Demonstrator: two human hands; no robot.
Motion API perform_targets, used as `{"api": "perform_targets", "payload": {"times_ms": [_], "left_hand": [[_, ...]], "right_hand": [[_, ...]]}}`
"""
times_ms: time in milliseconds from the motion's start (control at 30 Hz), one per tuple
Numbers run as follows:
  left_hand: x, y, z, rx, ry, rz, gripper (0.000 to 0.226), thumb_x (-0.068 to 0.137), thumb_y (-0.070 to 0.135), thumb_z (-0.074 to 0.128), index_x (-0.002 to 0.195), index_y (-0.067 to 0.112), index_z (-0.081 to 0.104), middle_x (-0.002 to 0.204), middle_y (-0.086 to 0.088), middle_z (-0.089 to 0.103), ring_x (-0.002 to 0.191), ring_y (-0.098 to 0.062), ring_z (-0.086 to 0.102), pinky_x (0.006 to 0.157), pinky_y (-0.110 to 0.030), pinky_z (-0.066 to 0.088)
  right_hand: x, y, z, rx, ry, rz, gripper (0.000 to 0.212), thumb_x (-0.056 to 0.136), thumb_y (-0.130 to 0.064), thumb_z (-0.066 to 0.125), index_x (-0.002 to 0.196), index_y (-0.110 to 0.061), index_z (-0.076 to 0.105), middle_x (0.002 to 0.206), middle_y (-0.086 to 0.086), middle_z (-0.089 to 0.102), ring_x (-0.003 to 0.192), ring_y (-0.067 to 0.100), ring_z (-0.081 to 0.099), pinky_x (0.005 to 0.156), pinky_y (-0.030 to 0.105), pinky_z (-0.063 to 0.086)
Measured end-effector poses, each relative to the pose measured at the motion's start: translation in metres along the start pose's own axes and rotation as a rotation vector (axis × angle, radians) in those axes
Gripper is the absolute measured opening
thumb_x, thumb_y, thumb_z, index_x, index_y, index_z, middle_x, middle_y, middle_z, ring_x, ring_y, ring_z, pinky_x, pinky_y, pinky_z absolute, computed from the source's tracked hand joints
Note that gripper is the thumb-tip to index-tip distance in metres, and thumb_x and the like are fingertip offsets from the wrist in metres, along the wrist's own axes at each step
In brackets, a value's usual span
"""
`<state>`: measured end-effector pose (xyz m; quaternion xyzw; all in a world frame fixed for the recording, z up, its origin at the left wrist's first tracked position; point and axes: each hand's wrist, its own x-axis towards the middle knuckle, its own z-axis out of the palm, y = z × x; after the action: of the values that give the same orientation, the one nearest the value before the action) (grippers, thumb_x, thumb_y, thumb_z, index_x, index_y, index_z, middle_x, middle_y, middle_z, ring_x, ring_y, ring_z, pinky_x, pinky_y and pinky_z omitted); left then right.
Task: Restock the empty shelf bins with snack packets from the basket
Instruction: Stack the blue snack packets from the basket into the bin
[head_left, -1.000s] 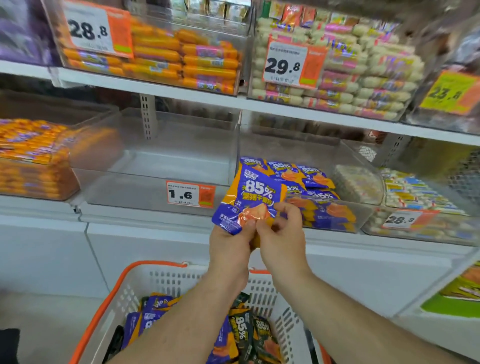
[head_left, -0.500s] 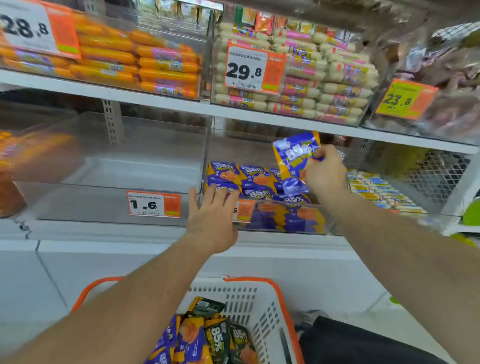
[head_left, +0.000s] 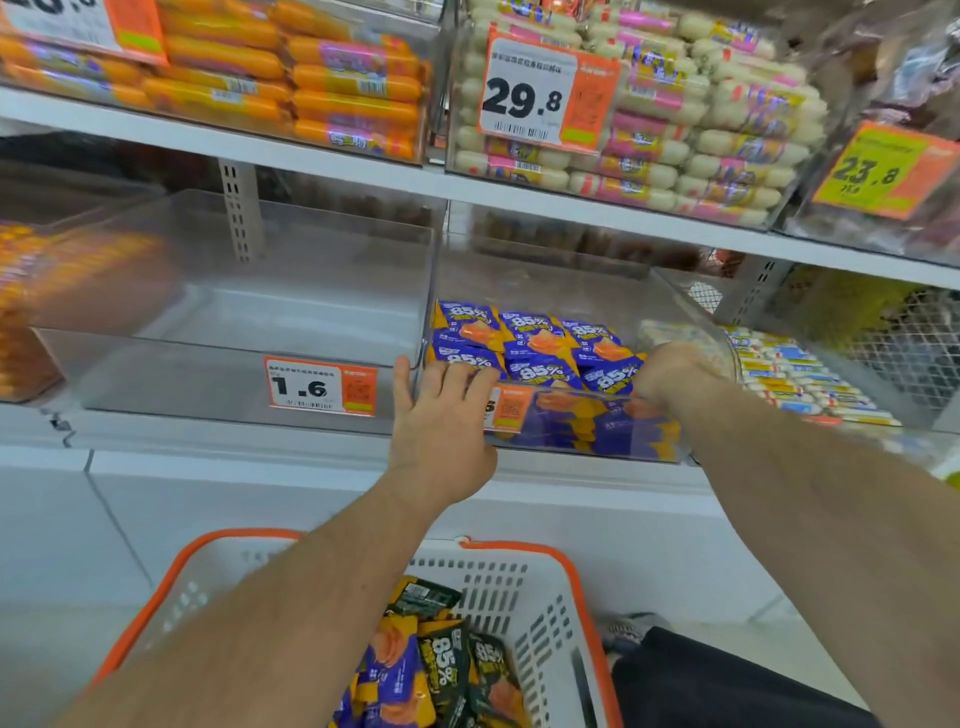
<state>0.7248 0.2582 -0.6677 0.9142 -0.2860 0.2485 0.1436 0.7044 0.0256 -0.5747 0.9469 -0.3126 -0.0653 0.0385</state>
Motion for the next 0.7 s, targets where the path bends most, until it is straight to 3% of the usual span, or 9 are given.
{"api": "perform_targets", "payload": {"times_ms": [100,233,300,400,467,533,600,667,700], "left_hand": [[-0.001,0.001,-0.002,-0.004,0.008,-0.001,0.077,0.070,0.035,0.072,0.140,0.025,0.043,0.133,-0.001,0.049,0.131,-0.026,0.038,0.115,-0.055,-0.006],[0.000,0.003,-0.009,0.003,-0.053,-0.009,0.075,0.080,0.038,0.064,0.147,0.029,0.029,0.142,0.002,0.038,0.138,-0.022,0.026,0.115,-0.054,-0.011],[0.000,0.003,-0.009,0.001,-0.060,-0.014,0.076,0.081,0.038,0.063,0.147,0.029,0.027,0.142,0.002,0.037,0.138,-0.022,0.024,0.115,-0.054,-0.012],[-0.001,0.004,-0.009,0.005,-0.071,-0.011,0.082,0.080,0.036,0.063,0.151,0.029,0.021,0.147,0.001,0.032,0.143,-0.023,0.018,0.115,-0.055,-0.012],[-0.003,0.001,-0.011,0.035,-0.118,0.009,0.092,0.082,0.037,0.061,0.155,0.029,0.006,0.159,0.000,0.014,0.149,-0.024,0.000,0.113,-0.055,-0.016],[-0.012,-0.007,-0.013,0.040,-0.161,0.039,0.099,0.084,0.037,0.061,0.154,0.030,-0.008,0.163,0.000,-0.009,0.148,-0.024,-0.018,0.109,-0.053,-0.022],[-0.031,-0.018,-0.014,0.009,-0.175,0.055,0.100,0.085,0.036,0.060,0.153,0.030,-0.014,0.161,0.000,-0.021,0.146,-0.024,-0.026,0.107,-0.051,-0.024],[-0.058,-0.028,-0.010,-0.042,-0.213,0.020,0.100,0.086,0.036,0.058,0.151,0.030,-0.017,0.160,-0.001,-0.024,0.145,-0.023,-0.027,0.110,-0.050,-0.023],[-0.072,-0.033,-0.007,-0.074,-0.247,-0.023,0.099,0.087,0.037,0.058,0.151,0.030,-0.017,0.160,0.000,-0.023,0.145,-0.023,-0.027,0.111,-0.050,-0.022]], "right_hand": [[0.005,-0.003,0.004,0.008,-0.006,-0.005,0.037,0.103,-0.037,0.039,0.120,-0.015,0.064,0.118,0.004,0.063,0.100,0.021,0.057,0.076,0.025,0.039],[0.009,-0.001,0.006,0.045,-0.004,0.032,0.028,0.101,-0.035,0.044,0.105,-0.014,0.062,0.078,0.002,0.049,0.089,0.020,0.048,0.074,0.025,0.039],[0.007,-0.001,0.005,0.104,0.017,0.066,0.024,0.100,-0.031,0.048,0.102,-0.012,0.062,0.072,0.004,0.045,0.090,0.022,0.051,0.073,0.026,0.039],[0.005,0.006,0.014,0.279,0.185,0.138,0.013,0.091,-0.013,0.057,0.099,-0.005,0.064,0.096,0.014,0.062,0.105,0.032,0.062,0.077,0.033,0.050],[0.000,0.010,0.022,0.458,0.487,0.144,0.020,0.083,-0.003,0.057,0.101,-0.001,0.066,0.107,0.019,0.064,0.104,0.038,0.061,0.081,0.041,0.052],[-0.008,0.010,0.028,0.371,0.880,-0.096,0.025,0.072,0.001,0.054,0.094,-0.002,0.067,0.099,0.023,0.060,0.090,0.043,0.059,0.072,0.045,0.049],[-0.024,0.002,0.038,0.309,1.114,-0.423,0.026,0.066,0.000,0.048,0.085,-0.002,0.066,0.089,0.022,0.058,0.078,0.041,0.056,0.063,0.042,0.043],[-0.052,-0.021,0.056,0.396,1.133,-0.630,0.025,0.067,-0.003,0.045,0.081,-0.003,0.065,0.084,0.019,0.058,0.076,0.038,0.055,0.064,0.040,0.041],[-0.068,-0.036,0.070,0.460,1.053,-0.704,0.025,0.067,-0.006,0.043,0.080,-0.004,0.064,0.081,0.017,0.058,0.075,0.036,0.055,0.064,0.039,0.042]]}}
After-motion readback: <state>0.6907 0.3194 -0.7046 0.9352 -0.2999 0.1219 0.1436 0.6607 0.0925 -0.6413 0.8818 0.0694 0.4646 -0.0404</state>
